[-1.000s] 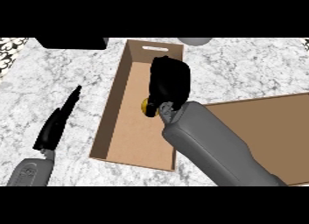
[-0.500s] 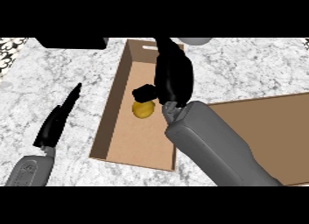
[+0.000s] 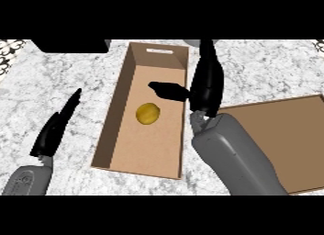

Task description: Pick the lemon from the tray and place it in the cardboard box

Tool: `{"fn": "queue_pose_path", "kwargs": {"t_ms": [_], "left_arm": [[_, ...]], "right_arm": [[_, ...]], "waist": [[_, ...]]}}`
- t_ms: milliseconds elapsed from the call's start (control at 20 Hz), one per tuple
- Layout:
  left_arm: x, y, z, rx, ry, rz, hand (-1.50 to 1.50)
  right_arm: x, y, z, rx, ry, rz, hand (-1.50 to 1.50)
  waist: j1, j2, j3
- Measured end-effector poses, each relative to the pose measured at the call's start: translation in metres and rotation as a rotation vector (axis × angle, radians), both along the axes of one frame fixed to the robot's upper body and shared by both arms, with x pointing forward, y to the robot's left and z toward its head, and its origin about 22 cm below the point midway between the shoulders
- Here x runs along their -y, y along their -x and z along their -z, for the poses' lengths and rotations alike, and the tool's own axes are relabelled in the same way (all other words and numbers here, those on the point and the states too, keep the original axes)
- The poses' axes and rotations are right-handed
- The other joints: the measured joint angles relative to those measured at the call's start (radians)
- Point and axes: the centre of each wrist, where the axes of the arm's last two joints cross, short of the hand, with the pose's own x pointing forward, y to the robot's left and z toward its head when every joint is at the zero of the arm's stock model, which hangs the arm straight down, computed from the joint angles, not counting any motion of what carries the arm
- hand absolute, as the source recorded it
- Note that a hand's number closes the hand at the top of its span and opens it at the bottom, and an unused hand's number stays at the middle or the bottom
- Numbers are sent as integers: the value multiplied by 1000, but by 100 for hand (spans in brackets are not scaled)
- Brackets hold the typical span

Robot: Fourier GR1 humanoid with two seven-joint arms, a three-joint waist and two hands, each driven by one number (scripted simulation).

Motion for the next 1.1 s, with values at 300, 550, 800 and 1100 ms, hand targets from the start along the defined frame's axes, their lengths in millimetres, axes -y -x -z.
{"fn": "queue_pose_path", "kwargs": {"t_ms": [300, 550, 800, 1100], "left_arm": [[-2, 4, 3, 5, 2, -14, 0], [-1, 6, 2, 0, 5, -13, 0], [0, 8, 5, -4, 0, -16, 0], [5, 4, 5, -5, 5, -20, 0]], "right_arm": [[50, 13, 25, 118, -87, 69, -150], [89, 25, 47, 183, -121, 134, -150], [131, 42, 64, 214, -135, 159, -150], [173, 56, 77, 202, -109, 154, -150]], "waist": [[-10, -1, 0], [-11, -2, 0], [-12, -2, 0], [-13, -2, 0]]}}
